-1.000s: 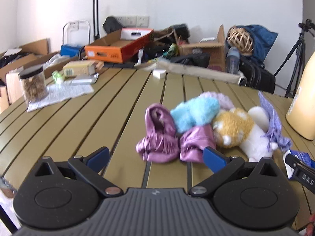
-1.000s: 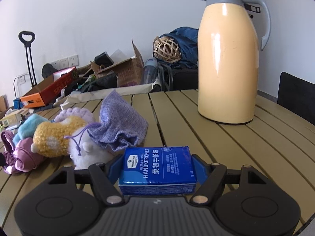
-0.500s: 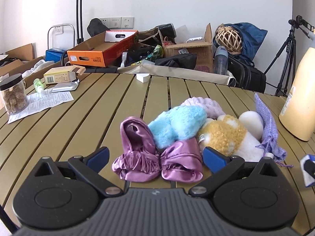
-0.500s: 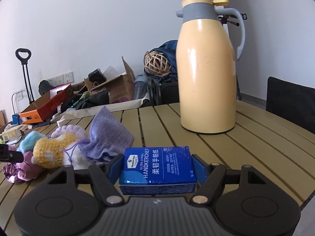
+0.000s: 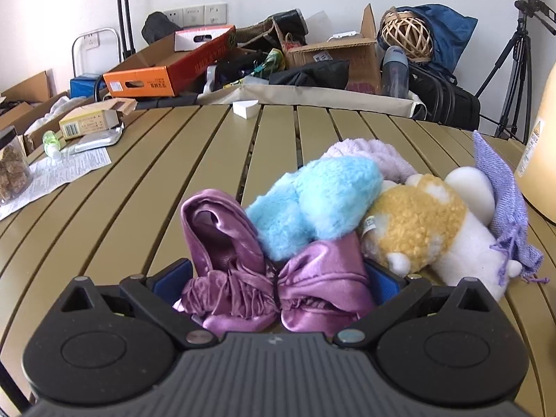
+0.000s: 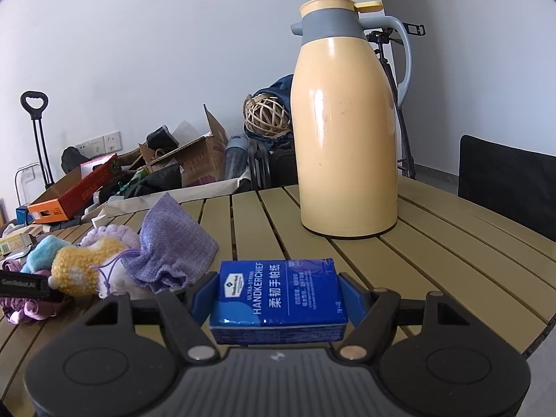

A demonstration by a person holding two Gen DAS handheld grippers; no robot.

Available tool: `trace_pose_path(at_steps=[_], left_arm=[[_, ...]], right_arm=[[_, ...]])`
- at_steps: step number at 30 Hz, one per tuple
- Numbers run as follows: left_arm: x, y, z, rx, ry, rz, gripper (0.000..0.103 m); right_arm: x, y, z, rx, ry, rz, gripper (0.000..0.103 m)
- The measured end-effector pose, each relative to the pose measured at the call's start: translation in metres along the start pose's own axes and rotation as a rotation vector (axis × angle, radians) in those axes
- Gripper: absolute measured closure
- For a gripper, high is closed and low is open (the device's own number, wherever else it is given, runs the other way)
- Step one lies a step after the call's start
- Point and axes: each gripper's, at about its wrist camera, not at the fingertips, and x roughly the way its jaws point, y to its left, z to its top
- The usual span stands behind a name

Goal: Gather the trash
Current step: 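Grasp the blue tissue pack with right tool while left tool grasps pink satin cloths, then lift the tissue pack and pink cloths and carry them down toward the black bin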

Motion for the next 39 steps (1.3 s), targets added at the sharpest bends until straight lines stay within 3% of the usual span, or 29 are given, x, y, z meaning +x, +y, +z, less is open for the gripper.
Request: trace_pose_path(at_steps=[5,12,18,27,39], left_arm=[[0.015,0.001,0.001,-0.003,0.042,-0.006,0.0],[0.016,-0.002,-0.001,-0.001,0.039,0.012,0.0],[0.008,-0.007,-0.004,0.018,0.013,0.001,0.02],[-0.01,-0.002,-0.008,-0.005,-0.031,-0.006,0.041],[-0.046,0.008,-0.023,-0.048,-0.076,-0.023,0.048]], right_arm=[[-0.001,0.0,-0.001,-0.001,-0.001,0.003,0.031],[-0.001,0.0,-0.001,0.0,0.002,0.002,0.031],[-0.002,0.0,-0.001,0.004,0.0,0.008,0.031],[-0.007,-0.002,0.0,0.014,-0.005,0.029,0.031],[-0.021,-0.003,-0.001,0.035,-0.02,0.07,0.031]])
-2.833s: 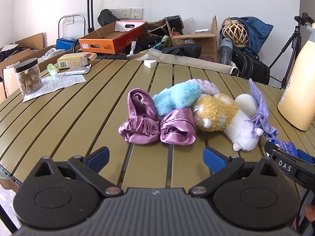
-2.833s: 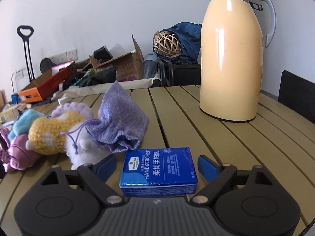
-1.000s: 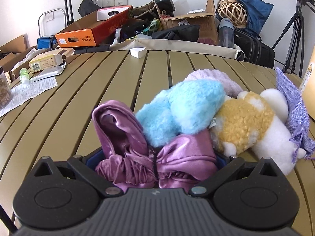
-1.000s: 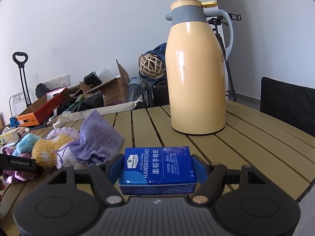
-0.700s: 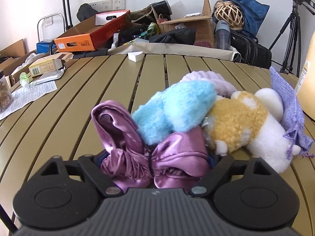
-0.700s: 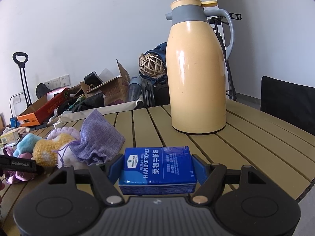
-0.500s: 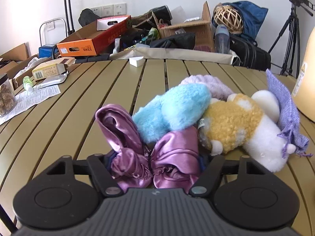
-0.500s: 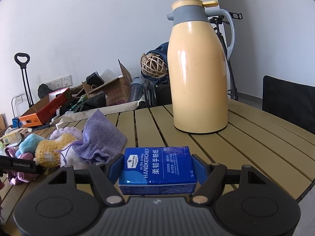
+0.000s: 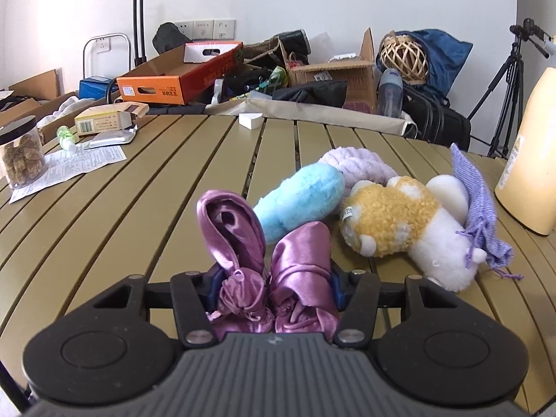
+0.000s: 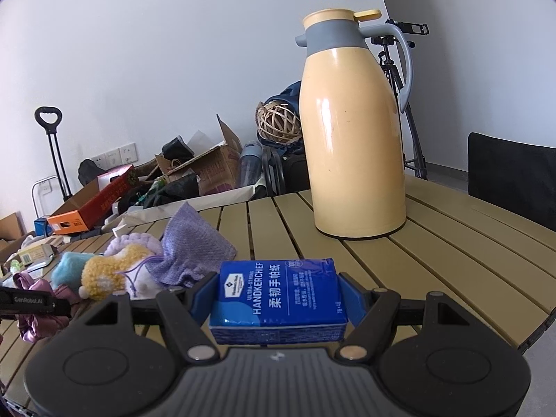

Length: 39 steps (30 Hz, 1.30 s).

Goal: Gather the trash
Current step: 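Lift the tissue pack and pink cloths and carry them down toward the black bin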

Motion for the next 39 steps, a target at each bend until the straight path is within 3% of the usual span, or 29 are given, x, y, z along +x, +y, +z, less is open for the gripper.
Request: trace_pose_path(at_steps=[11,21,39], left_arm=[[-0.055,0.008,-0.015,0.009,-0.101,-0.038,0.048],[-0.104,0.021,-0.046,0.011,-0.145,-0.066,0.048],[-0.171,0.035,-0.113,0.073,-0.156,-0.085,0.048]], right_arm=[[-0.025,0.012,-0.006,-0.017,-0.022,0.053,0.031],[-0.06,0.032,-0.02,-0.076,-0.045,0.108,0.031],[-0.122,0.053,-0.069,-0.164,0.01,0.192,0.031]])
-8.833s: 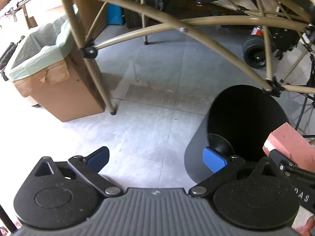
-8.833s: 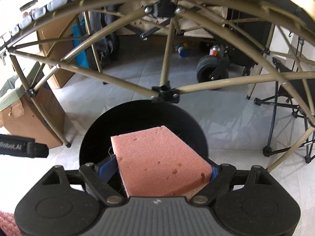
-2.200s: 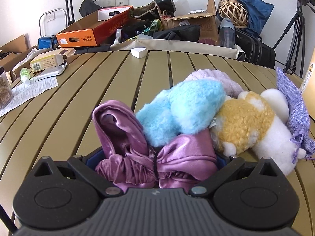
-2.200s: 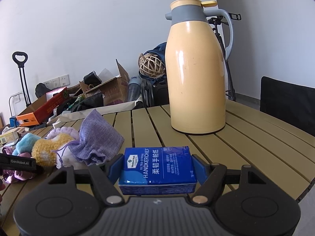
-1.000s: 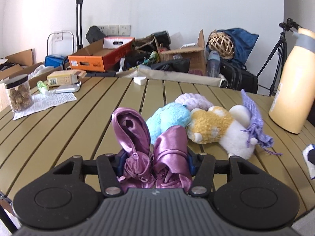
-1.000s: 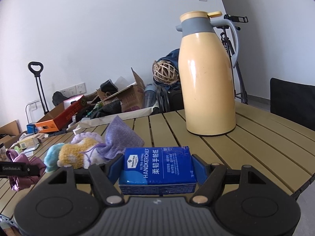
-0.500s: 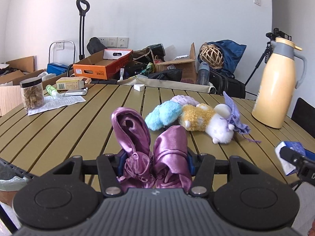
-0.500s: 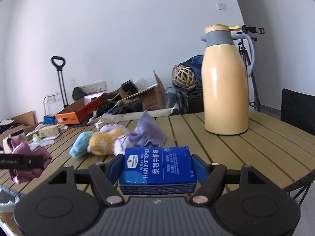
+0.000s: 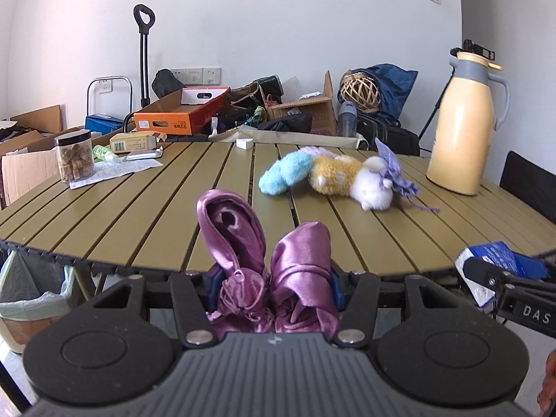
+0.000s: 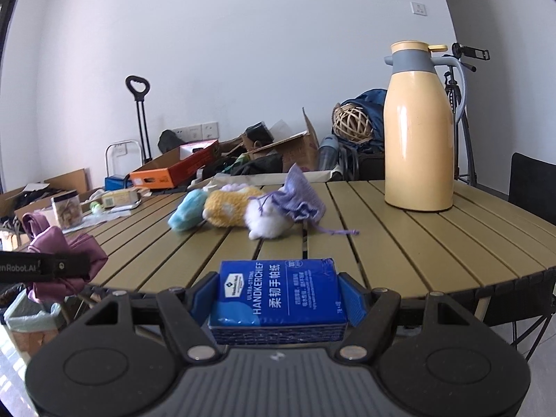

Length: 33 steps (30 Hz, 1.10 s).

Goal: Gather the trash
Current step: 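Lift the tissue pack and pink cloths and carry them down toward the black bin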

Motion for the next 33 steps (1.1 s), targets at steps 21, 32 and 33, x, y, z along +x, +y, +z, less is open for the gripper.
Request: trace_pose_path(at_steps=[21,32,33], left_arm=[[-0.018,0.005,-0.072,0.084,0.155,0.0,0.048],[0.013,0.021,-0.111,0.125,0.3,0.073,0.048],[0.017,0.024,-0.114,0.123,0.315,0.08,0.048]], right_arm=[[-0.016,0.022,-0.058,-0.089,0.187,0.042,0.031],[0.003,0.023,-0.099,-0.14,0.372,0.041,0.031],[0.007,0.023,-0.102,-0.141,0.394,0.042,0.031]])
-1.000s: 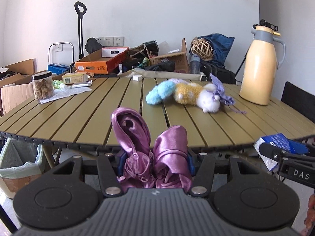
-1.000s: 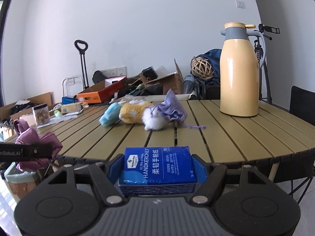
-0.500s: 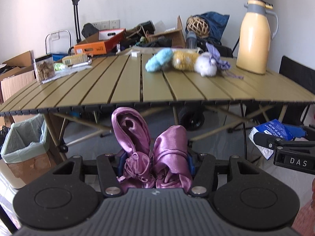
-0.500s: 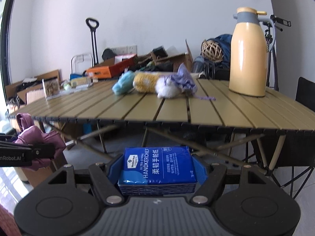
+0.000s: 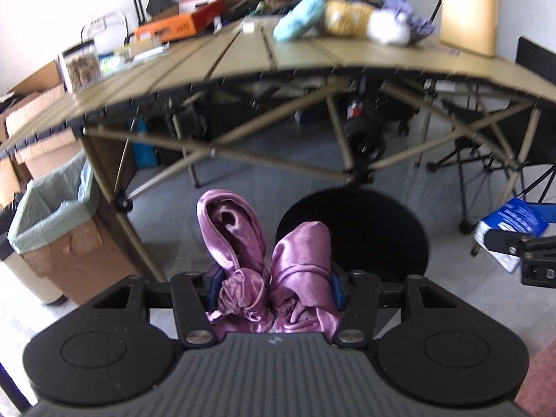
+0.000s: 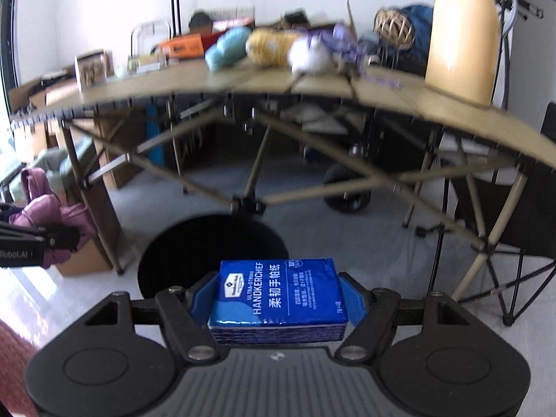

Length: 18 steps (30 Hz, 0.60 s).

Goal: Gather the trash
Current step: 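Lift the tissue pack and pink cloths and carry them down toward the black bin, then lower the tissue pack into the bin and open the right tool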

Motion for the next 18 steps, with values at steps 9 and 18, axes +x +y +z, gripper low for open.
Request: trace_pose_path(at_steps=[9,18], left_arm=[[0.024,0.017,-0.006,-0.04,0.077,0.026,0.048],[0.042,0.024,-0.006,-0.062,0.13,0.037,0.048]], right_arm=[[0.025,0.005,-0.013,-0.011,0.113,-0.006,0.031],[0.047,0.009,-0.01,-0.002,0.187,-0.01,0.031]])
